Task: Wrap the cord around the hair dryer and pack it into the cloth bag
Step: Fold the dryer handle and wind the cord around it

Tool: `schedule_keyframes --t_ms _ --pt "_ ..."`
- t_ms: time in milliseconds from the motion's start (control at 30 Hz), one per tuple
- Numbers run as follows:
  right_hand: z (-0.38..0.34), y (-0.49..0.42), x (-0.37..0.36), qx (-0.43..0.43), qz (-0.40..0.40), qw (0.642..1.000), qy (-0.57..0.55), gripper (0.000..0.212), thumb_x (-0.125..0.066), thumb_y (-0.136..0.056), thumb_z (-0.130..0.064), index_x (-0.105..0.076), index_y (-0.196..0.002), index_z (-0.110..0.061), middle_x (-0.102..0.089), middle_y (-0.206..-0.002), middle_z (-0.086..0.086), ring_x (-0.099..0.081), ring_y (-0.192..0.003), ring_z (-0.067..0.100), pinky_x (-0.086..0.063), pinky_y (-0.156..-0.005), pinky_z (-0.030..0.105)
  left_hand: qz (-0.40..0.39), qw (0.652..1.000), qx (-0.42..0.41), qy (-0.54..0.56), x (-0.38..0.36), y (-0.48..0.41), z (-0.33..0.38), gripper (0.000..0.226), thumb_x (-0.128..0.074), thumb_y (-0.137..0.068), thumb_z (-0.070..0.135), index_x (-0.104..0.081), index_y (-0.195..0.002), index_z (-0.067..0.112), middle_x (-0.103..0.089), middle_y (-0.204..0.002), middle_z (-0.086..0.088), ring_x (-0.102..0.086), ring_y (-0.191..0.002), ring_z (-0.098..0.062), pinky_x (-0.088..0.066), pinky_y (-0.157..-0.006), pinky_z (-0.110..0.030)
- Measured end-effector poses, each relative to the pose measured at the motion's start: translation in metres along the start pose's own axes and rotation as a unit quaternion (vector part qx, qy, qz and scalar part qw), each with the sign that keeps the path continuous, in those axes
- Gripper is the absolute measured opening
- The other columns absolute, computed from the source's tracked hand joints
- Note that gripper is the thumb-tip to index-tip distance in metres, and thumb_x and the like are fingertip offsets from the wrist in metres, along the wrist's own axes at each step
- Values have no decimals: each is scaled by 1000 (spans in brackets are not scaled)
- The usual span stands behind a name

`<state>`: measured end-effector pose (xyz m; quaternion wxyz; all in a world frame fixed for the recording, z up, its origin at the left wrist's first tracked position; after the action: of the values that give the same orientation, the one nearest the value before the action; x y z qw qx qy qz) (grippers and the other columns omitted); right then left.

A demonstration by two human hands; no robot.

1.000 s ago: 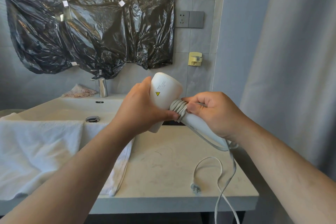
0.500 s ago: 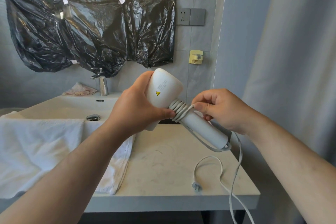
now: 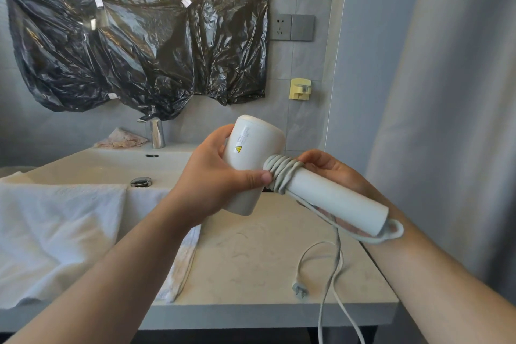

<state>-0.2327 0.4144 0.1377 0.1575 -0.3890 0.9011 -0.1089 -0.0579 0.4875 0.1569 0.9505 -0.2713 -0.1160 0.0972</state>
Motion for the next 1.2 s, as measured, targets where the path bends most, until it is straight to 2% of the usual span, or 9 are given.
schedule_keyframes --t_ms 133,267,367,567,700,867,933,1033,1200 --pt "15 2 -5 11 10 981 -192 48 -98 -37 -21 -75 -80 -16 -70 -80 2 -63 -57 19 -51 -43 25 19 998 18 50 -3 0 -6 75 -91 -44 32 -64 -114 27 -74 -101 -12 -71 -88 -23 -61 -78 -49" --pt "24 -1 -13 26 47 967 -248 30 -82 -62 -14 -64 -86 -20 -55 -60 -3 -47 -42 6 -40 -37 17 53 997 18 55 -6 0 -4 80 -92 -45 35 -62 -117 20 -73 -102 -12 -71 -89 -25 -61 -79 -49" --pt "22 2 -13 56 133 983 -116 19 -49 -88 0 -56 -87 -18 -48 -62 -2 -37 -41 5 -33 -39 17 96 994 12 51 -4 1 -1 73 -93 -50 28 -62 -115 20 -73 -100 -12 -70 -92 -31 -60 -79 -51" --pt "21 12 -21 99 236 956 143 31 -48 -99 -15 -57 -70 -9 -43 -50 0 -28 -43 12 -22 -41 22 193 980 9 39 3 6 0 66 -90 -52 30 -61 -111 23 -72 -98 -7 -71 -90 -27 -60 -78 -52" --pt "19 15 -37 89 189 927 312 31 -47 -99 -26 -62 -79 -7 -56 -63 25 -41 -46 18 -31 -47 30 250 968 -5 10 12 5 1 70 -91 -53 36 -58 -114 22 -70 -98 -3 -69 -87 -21 -59 -76 -53" --pt "4 19 -44 48 168 887 427 31 -49 -98 -26 -59 -71 -15 -59 -58 -1 -49 -44 10 -45 -44 27 266 954 -53 -128 12 8 16 76 -90 -58 41 -50 -121 28 -58 -97 19 -59 -87 -7 -53 -76 -35" --pt "-1 20 -51 46 152 882 444 30 -52 -96 -25 -58 -69 -12 -60 -58 3 -50 -45 11 -46 -44 28 275 946 -62 -159 13 8 21 78 -89 -59 42 -46 -123 29 -55 -97 19 -56 -91 -13 -50 -78 -35" --pt "-12 20 -56 79 136 833 531 35 -53 -95 -26 -55 -70 -2 -57 -60 15 -41 -50 14 -36 -52 30 269 937 -65 -211 15 7 23 80 -88 -61 40 -42 -126 30 -52 -102 15 -53 -97 -17 -47 -80 -36" --pt "-31 19 -53 104 127 773 613 35 -55 -93 -26 -56 -65 -5 -53 -57 9 -48 -58 23 -39 -56 37 232 939 -76 -243 13 8 29 82 -88 -61 37 -43 -130 30 -53 -103 15 -52 -95 -17 -49 -81 -39"
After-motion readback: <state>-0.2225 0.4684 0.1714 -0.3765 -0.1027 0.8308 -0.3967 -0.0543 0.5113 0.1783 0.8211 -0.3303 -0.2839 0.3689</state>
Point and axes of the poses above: each hand's wrist, its own y-axis away from the middle knuckle, its own x-axis out of the back of the hand, z = x × y, the point moved 6 cm from there along -y, towards the middle knuckle
